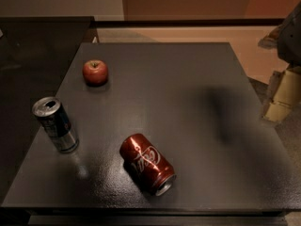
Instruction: Pick coke can
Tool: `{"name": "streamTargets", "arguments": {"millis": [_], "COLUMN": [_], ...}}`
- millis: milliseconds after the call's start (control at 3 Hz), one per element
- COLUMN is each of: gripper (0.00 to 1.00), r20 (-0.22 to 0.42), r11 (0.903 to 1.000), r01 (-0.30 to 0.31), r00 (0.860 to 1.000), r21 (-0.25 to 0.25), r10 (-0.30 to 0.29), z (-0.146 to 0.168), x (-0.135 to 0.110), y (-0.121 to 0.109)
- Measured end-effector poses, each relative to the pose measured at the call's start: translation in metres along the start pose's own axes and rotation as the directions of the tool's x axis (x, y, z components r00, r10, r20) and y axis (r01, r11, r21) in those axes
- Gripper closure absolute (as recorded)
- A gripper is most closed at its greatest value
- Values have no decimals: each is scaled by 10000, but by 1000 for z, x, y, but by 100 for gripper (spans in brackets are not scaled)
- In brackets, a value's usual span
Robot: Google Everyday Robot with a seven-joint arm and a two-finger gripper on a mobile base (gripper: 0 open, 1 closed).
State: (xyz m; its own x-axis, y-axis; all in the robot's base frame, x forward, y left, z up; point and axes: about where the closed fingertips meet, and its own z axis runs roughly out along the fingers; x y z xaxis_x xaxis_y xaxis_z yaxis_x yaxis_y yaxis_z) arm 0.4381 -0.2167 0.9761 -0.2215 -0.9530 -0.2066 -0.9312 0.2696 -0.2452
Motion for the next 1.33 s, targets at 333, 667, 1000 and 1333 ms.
{"name": "streamTargets", "arguments": {"millis": [333, 667, 1000, 1333], "gripper": [0, 0, 0, 0], "r20": [1, -156, -145, -514], "r11": [10000, 9998, 9994, 9975], "r01": [0, 71, -108, -623], "r00": [10000, 9999, 9998, 9966], "r21": [2, 163, 319, 346], "r10": [0, -68, 113, 640], "z": [0, 2, 11, 29], "x": [0, -10, -30, -49], "y": [0, 5, 19, 36]}}
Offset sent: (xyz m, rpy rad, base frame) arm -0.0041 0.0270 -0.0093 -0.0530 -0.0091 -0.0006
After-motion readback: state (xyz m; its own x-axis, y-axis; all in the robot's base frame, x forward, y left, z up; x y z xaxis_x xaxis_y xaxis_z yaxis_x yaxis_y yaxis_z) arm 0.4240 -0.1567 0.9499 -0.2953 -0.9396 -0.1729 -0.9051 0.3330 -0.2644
